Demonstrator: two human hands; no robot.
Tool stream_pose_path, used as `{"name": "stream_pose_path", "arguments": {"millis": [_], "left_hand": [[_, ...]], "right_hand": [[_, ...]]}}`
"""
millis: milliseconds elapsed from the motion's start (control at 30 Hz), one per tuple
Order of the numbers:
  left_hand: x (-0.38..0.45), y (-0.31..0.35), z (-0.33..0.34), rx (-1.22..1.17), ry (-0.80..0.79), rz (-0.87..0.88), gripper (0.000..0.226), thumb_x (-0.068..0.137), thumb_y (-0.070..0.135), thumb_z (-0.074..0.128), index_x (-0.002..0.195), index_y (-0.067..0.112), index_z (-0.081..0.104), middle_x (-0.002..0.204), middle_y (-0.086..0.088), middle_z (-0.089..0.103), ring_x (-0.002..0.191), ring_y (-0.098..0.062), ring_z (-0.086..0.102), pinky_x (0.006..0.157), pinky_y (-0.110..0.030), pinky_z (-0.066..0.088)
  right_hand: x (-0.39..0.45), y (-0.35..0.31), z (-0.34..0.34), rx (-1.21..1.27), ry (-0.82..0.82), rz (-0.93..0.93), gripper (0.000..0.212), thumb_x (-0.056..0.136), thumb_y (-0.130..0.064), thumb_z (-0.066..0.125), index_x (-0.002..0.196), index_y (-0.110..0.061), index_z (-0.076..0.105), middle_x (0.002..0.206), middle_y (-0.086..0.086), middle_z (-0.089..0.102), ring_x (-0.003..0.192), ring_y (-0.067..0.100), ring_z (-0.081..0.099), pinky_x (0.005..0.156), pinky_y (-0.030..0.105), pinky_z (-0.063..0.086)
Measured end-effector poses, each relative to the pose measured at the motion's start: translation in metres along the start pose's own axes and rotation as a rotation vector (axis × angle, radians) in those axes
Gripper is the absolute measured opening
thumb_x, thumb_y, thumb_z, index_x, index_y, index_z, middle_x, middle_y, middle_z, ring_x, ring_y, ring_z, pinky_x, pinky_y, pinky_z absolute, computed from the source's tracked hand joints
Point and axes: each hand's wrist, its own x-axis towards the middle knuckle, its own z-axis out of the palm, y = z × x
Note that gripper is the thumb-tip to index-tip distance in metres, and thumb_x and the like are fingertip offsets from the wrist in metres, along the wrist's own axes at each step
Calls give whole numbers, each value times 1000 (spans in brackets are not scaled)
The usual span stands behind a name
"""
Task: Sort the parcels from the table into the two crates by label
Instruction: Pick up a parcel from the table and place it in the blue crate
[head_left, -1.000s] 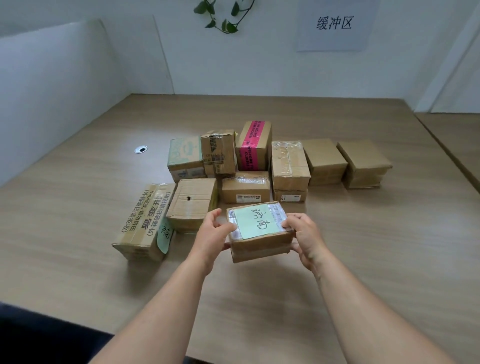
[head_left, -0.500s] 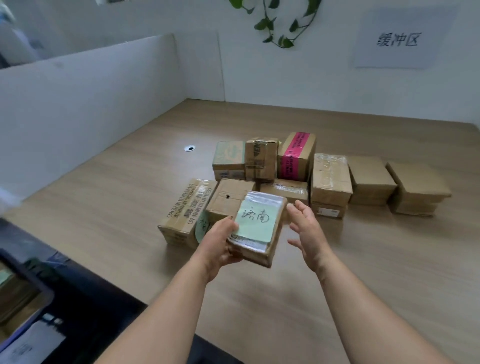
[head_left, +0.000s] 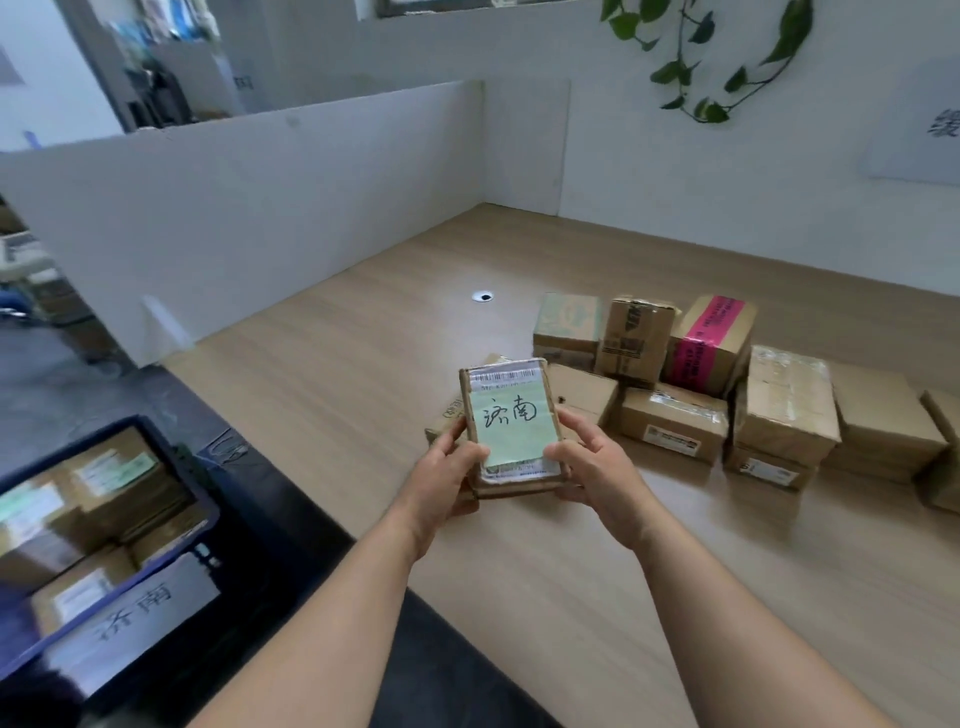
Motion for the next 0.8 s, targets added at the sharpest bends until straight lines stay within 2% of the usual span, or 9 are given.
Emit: {"name": "stream_pose_path", "arguments": {"millis": [100,167,300,400,533,600,800], "left_hand": [[-13,-5,-42,21,36,-11,38,95,26,49,127,46,42,106,2,71,96,-19,66,88,-40,53],[-22,-9,-74,52,77,-5,39,96,31,50,130,47,40,109,4,70,101,-17,65,90,-40,52],[-42,-18,-148,88,210,16,51,91,40,57,140,38,42,114,5,67,110,-16,59,99,-42,47],[-57,-27,-206,120,340,13,55,89,42,58,142,34,43,123,4,59,116,-16,55,104,-44,43],[-76,-44,-276,173,456,13,48,92,36,58,139,34,46,124,8,57,115,-14,53,103,-40,44],[-86,-53,-308,204,502,8,48,93,34,58,139,33,46,125,8,54,117,-13,50,101,-32,42],[-115,-82,-396,256,579,-33,48,93,33,58,139,32,46,133,4,53,117,-14,51,86,-20,44]], "right_hand": [[8,0,39,-30,-61,6,48,90,-2,54,125,-35,54,108,1,72,94,23,71,78,38,56],[14,2,72,-3,-86,25,46,91,-2,55,122,-36,53,106,5,72,92,26,72,77,39,59],[25,7,144,11,-166,60,46,93,-4,55,129,-31,51,110,4,70,94,26,72,76,37,59],[34,9,199,-44,-231,82,47,93,-7,56,134,-28,50,110,5,70,94,26,71,69,33,57],[43,11,274,-79,-318,107,46,94,-8,56,135,-26,48,112,4,69,97,27,70,67,33,58],[45,16,310,-87,-351,114,45,93,-6,55,134,-25,49,111,5,70,94,26,70,64,31,58],[50,38,406,-138,-427,121,48,94,-10,56,138,-26,49,118,3,68,100,24,69,68,32,56]]}}
